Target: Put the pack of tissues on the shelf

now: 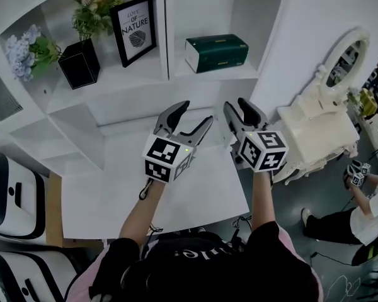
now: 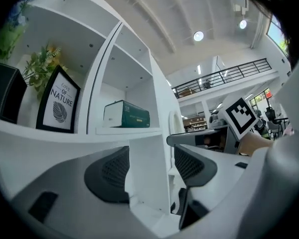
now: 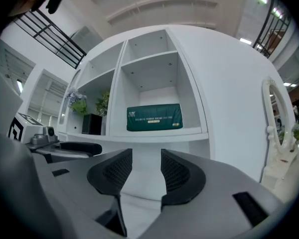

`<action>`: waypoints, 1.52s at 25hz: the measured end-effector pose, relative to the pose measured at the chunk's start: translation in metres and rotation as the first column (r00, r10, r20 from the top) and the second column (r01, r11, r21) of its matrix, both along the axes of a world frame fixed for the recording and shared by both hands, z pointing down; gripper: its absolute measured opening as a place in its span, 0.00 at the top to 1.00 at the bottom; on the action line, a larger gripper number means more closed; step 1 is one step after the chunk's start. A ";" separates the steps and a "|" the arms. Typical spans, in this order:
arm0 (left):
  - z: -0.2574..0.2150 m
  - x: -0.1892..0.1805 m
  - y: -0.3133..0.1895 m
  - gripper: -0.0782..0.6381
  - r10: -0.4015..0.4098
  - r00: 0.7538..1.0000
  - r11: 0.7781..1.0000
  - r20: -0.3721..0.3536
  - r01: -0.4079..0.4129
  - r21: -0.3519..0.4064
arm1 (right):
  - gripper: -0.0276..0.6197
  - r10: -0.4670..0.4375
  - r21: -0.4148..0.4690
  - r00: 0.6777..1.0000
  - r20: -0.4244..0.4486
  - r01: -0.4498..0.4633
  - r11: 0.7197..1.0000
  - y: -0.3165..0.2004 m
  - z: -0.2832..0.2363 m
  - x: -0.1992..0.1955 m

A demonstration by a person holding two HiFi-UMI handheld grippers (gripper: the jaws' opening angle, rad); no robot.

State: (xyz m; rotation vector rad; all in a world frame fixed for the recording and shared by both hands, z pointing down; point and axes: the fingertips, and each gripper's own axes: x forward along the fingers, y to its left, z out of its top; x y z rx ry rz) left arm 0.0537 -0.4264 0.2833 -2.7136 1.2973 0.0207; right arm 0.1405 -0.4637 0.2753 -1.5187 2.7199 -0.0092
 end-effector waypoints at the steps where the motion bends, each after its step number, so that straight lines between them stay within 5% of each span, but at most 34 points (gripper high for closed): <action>1: 0.008 -0.002 0.005 0.49 0.012 1.000 1.000 0.003 -0.012 -0.008 | 0.64 -0.001 -0.014 1.000 0.006 0.002 1.000 0.006 0.008 -0.003; 22: 0.173 -0.080 0.131 0.49 0.153 0.988 0.950 -0.012 -0.150 -0.273 | 0.67 -0.053 -0.255 0.999 0.000 0.051 0.966 0.135 0.169 -0.082; 38: 0.190 -0.105 0.172 0.49 0.089 0.994 0.950 -0.056 -0.102 -0.295 | 0.83 -0.147 -0.295 0.988 -0.043 0.128 0.947 0.168 0.186 -0.114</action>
